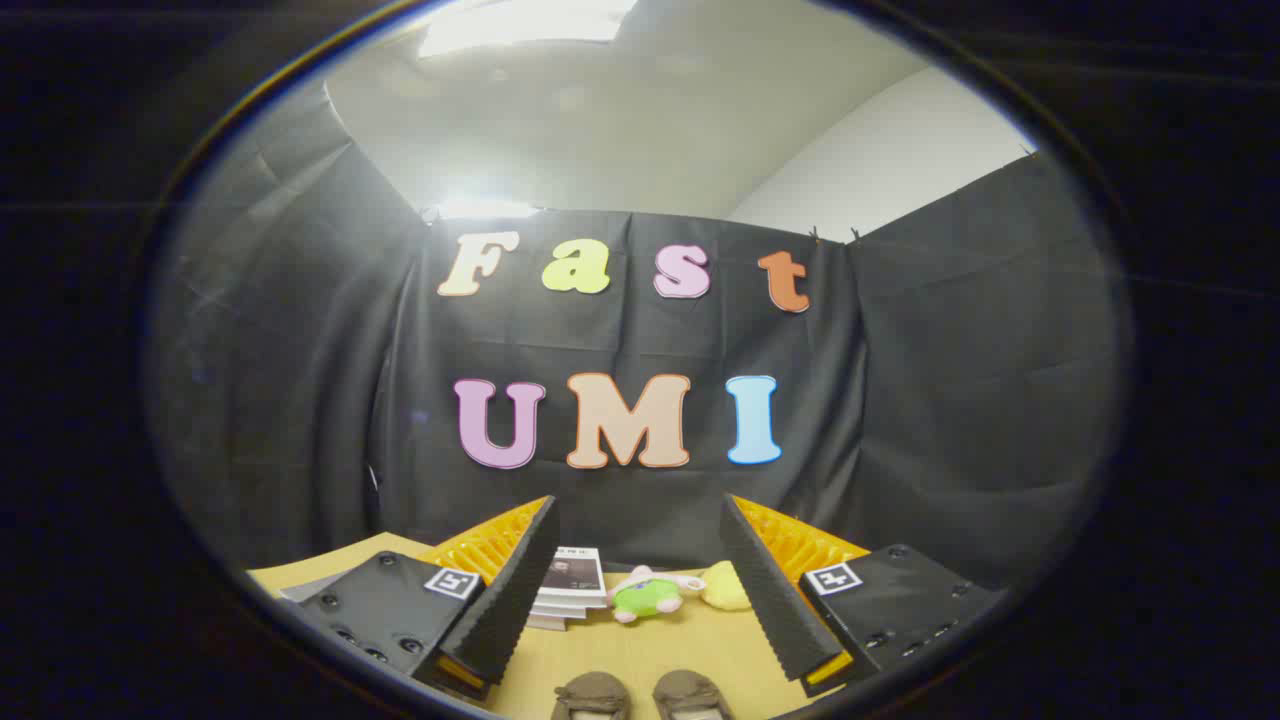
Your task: Open the storage box then place both shoes into the box .Put the left shoe in first, then the right shoe, with the right side of both shoes facing outward in a uniform manner.
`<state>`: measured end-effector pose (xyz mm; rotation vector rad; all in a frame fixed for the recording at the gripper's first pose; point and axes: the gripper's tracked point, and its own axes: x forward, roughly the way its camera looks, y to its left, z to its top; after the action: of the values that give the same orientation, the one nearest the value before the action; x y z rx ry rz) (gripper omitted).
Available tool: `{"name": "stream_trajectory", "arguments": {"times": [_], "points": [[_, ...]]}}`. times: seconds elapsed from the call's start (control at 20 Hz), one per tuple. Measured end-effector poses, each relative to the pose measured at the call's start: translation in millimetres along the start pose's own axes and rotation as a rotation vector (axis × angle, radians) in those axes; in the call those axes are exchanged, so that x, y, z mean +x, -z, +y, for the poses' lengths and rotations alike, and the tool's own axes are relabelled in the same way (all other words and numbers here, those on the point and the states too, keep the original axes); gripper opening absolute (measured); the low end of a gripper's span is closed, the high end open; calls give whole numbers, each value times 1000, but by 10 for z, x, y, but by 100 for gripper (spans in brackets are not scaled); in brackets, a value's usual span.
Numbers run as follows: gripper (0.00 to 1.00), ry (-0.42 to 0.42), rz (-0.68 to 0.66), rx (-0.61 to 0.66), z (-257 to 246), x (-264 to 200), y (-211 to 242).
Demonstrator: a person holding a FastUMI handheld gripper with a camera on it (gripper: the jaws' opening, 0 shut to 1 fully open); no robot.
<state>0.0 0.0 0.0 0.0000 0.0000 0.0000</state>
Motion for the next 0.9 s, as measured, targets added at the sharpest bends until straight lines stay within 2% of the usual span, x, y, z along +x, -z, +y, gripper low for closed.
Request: {"name": "stream_trajectory", "arguments": {"times": [0.9], "points": [[100, -34, 35, -67, 79, -81, 119]]}}
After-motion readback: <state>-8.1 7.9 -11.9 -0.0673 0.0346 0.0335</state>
